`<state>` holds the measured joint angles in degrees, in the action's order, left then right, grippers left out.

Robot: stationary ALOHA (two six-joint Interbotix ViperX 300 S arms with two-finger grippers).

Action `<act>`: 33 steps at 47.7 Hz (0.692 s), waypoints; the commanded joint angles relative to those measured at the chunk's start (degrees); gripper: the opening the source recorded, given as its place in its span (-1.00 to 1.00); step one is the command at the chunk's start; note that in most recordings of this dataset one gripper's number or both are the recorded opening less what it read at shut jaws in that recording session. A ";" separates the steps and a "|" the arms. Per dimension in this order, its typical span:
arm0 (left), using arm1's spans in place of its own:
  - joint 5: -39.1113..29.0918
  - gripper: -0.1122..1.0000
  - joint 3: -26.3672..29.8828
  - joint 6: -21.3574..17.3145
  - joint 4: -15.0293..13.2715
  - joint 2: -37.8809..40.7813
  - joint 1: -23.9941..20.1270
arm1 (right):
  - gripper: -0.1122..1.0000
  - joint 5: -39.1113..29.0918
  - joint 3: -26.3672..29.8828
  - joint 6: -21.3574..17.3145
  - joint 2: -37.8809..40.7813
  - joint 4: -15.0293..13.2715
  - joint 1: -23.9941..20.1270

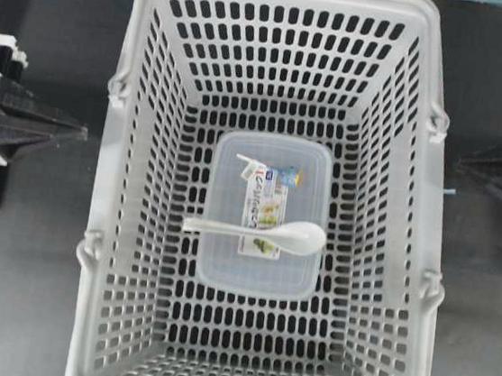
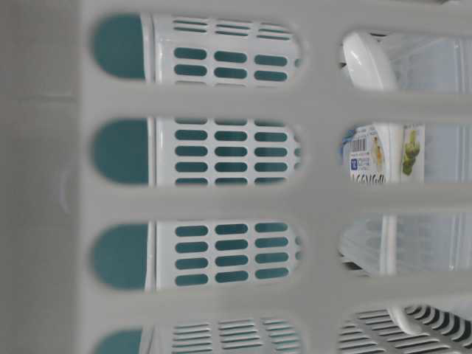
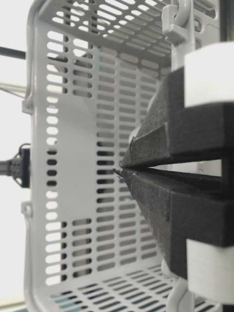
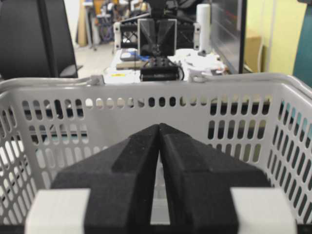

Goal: Pick up the chinese spoon from the shopping basket with the left arm.
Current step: 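Move the left gripper over the basket toward the white spoon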

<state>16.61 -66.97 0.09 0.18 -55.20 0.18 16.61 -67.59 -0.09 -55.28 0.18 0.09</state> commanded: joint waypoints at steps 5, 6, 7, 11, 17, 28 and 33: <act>-10.20 -0.80 12.48 0.70 2.37 2.72 0.88 | -0.80 0.97 1.32 -0.26 0.09 0.70 -0.26; -12.83 -0.80 14.59 0.79 2.37 3.52 0.97 | -0.80 1.05 1.32 -0.26 0.09 0.70 -0.18; -14.50 -0.80 15.82 0.79 2.37 4.22 0.97 | -0.80 1.05 1.32 -0.35 0.09 0.70 -0.18; -21.45 -0.80 20.65 0.70 2.37 6.94 1.58 | -0.80 1.14 1.41 -0.35 0.09 0.70 -0.18; -29.88 -0.80 26.81 0.70 2.37 12.13 2.72 | -0.80 1.14 1.41 -1.32 0.18 1.23 -0.18; -40.87 -0.80 36.12 0.26 2.37 24.08 4.75 | -0.80 0.70 1.41 -5.10 0.00 1.23 0.70; -44.56 -0.80 39.46 0.35 2.37 28.74 5.27 | -0.79 0.53 1.32 -6.42 0.00 1.32 1.14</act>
<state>-25.49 -31.46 0.44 2.37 -29.44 5.01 16.96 -67.41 -5.80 -55.55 1.23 0.88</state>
